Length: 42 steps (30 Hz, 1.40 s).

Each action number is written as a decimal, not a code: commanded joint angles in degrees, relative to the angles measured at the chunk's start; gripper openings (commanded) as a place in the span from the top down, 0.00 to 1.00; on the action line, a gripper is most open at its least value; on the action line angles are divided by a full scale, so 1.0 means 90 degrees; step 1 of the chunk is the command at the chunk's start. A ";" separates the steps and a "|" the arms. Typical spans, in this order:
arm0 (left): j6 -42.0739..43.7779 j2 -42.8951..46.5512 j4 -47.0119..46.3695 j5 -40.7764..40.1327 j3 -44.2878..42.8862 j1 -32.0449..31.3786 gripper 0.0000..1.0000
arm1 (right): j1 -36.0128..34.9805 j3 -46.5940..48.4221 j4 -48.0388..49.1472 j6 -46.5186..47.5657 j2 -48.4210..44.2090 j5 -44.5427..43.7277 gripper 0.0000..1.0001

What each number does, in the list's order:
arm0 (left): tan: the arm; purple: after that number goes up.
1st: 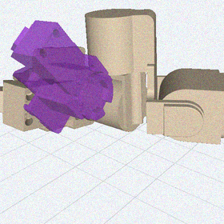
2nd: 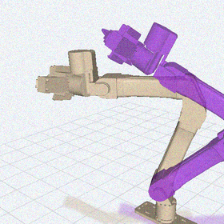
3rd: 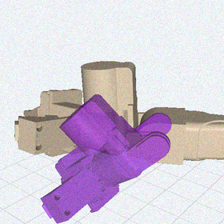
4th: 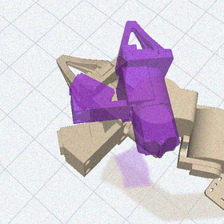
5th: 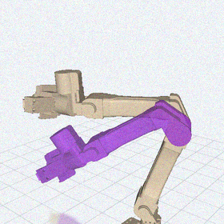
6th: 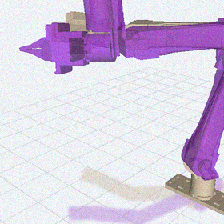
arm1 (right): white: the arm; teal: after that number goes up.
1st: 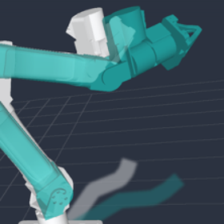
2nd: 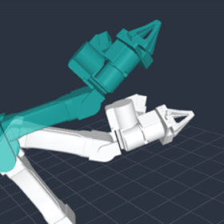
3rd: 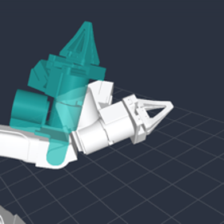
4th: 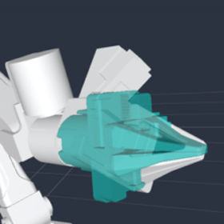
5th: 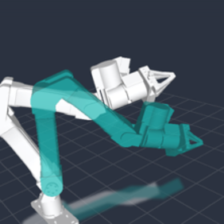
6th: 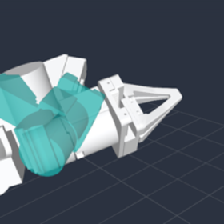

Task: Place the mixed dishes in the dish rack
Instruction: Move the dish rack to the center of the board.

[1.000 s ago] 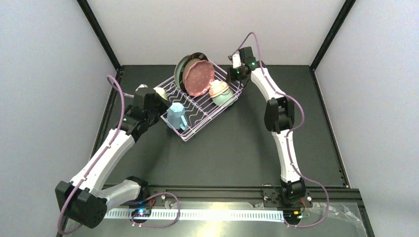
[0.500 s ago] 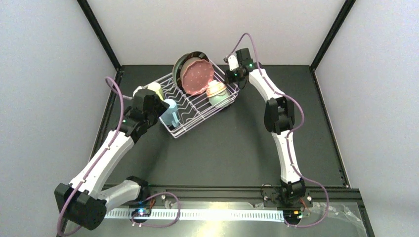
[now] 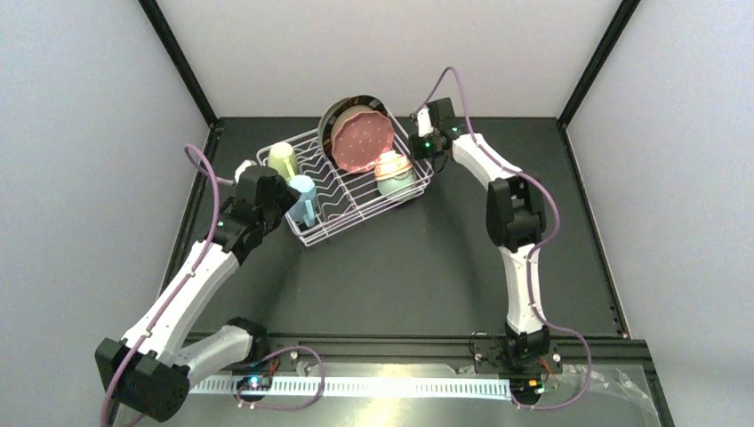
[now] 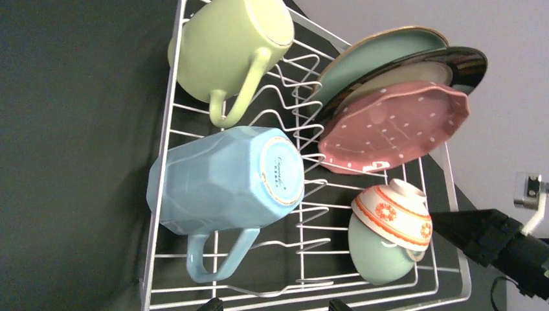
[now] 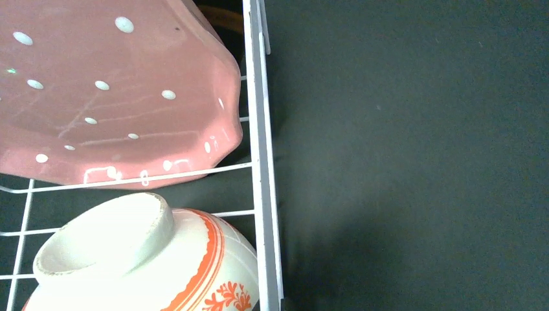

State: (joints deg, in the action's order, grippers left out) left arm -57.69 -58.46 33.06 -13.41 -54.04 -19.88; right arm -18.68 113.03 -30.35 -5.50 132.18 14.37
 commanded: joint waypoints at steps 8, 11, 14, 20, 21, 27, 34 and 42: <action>-0.0037 0.0284 0.0173 -0.0298 0.0120 0.0035 0.07 | 0.0219 -0.2240 -0.0315 -0.1289 -0.1692 -0.1769 1.00; 0.0002 0.0284 0.0182 -0.0245 0.0120 0.0039 0.07 | 0.0228 -0.2771 -0.0207 -0.1446 -0.2099 -0.1959 1.00; 0.0088 0.0284 0.0178 -0.0211 0.0116 0.0038 0.07 | 0.0256 -0.3215 -0.0148 -0.1580 -0.2454 -0.2111 1.00; 0.0271 0.0284 0.0184 -0.0139 0.0147 0.0041 0.07 | 0.0485 -0.3987 -0.0041 -0.1671 -0.3134 -0.2292 1.00; 0.0289 0.0284 0.0177 -0.0116 0.0166 0.0038 0.07 | 0.0532 -0.4061 -0.0045 -0.1653 -0.3223 -0.2314 1.00; 0.0279 0.0256 0.0132 0.0022 0.0290 0.0036 0.07 | 0.0871 -0.4344 -0.0074 -0.1487 -0.3589 -0.2394 1.00; 0.0269 0.0228 0.0126 -0.0018 0.0299 0.0041 0.07 | 0.0968 -0.4575 -0.0119 -0.1454 -0.3777 -0.2412 1.00; 0.0248 0.0125 0.0010 -0.0004 0.0323 0.0036 0.07 | 0.0966 -0.4813 -0.0170 -0.1532 -0.3952 -0.2394 1.00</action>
State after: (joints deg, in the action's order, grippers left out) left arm -56.16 -56.64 33.78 -13.39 -51.48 -19.86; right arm -12.23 70.81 -29.23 -16.49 99.66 1.87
